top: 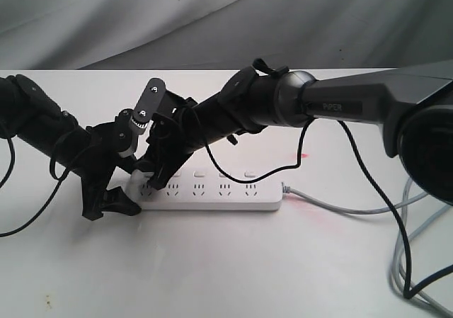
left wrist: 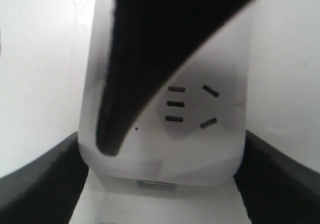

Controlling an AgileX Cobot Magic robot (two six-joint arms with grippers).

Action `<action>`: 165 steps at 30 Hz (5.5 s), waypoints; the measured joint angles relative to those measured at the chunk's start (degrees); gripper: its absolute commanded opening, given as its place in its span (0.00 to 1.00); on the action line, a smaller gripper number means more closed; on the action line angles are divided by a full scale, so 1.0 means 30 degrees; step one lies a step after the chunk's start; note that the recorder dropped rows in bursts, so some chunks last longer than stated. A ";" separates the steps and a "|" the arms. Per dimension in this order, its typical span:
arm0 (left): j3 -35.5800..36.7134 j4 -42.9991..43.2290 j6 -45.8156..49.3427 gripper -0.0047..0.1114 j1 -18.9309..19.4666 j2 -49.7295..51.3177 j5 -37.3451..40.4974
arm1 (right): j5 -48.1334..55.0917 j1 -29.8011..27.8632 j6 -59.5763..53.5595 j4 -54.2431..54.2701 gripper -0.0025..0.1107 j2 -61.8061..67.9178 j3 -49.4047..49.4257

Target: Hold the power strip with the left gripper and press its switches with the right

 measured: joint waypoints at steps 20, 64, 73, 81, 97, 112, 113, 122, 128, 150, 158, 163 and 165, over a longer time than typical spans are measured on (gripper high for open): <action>0.0000 0.0000 0.0000 0.58 0.0000 0.0000 0.0000 | -0.0747 0.0000 0.0000 -0.0312 0.46 0.0554 -0.0045; 0.0000 0.0000 -0.0123 0.58 0.0000 0.0000 0.0000 | -0.0822 0.0000 -0.0133 -0.1282 0.46 0.0751 0.0245; 0.0000 0.0000 -0.0136 0.58 0.0000 0.0000 -0.0018 | -0.0980 0.0000 -0.0400 -0.0770 0.46 0.0631 0.0442; 0.0000 0.0000 -0.0136 0.58 0.0000 0.0000 -0.0050 | -0.0813 0.0000 -0.0402 -0.1283 0.46 0.0336 -0.0015; 0.0000 0.0000 -0.0136 0.58 0.0000 0.0000 -0.0096 | 0.1411 -0.1081 -0.0337 -0.2143 0.46 -0.1401 0.0877; 0.0000 0.0000 -0.0136 0.58 0.0000 0.0000 -0.0096 | 0.1170 -0.1270 -0.0259 -0.2424 0.46 -0.1211 0.1187; 0.0000 0.0000 -0.0136 0.58 0.0000 0.0000 -0.0096 | 0.1072 -0.1270 -0.0259 -0.2424 0.46 -0.1092 0.1187; 0.0000 0.0000 -0.0136 0.58 0.0000 0.0000 -0.0096 | 0.0865 -0.1270 -0.0225 -0.2464 0.46 -0.0691 0.1187; 0.0000 0.0000 -0.0136 0.58 0.0000 0.0000 -0.0096 | 0.0461 -0.1270 -0.0225 -0.2464 0.46 -0.0697 0.1187; 0.0000 0.0000 -0.0103 0.58 0.0000 0.0000 -0.0096 | 0.0383 -0.1299 -0.0225 -0.2691 0.46 -0.0697 0.1389; 0.0000 0.0000 -0.0103 0.58 0.0000 0.0000 -0.0096 | 0.0254 -0.1299 -0.0427 -0.2539 0.46 -0.0766 0.1764; 0.0000 0.0000 -0.0103 0.58 0.0000 0.0000 -0.0096 | 0.0222 -0.1299 -0.0500 -0.2500 0.46 -0.0766 0.1764; 0.0000 -0.0036 -0.0138 0.58 0.0000 0.0000 -0.0096 | 0.0222 -0.1299 -0.0500 -0.2431 0.46 -0.0684 0.1764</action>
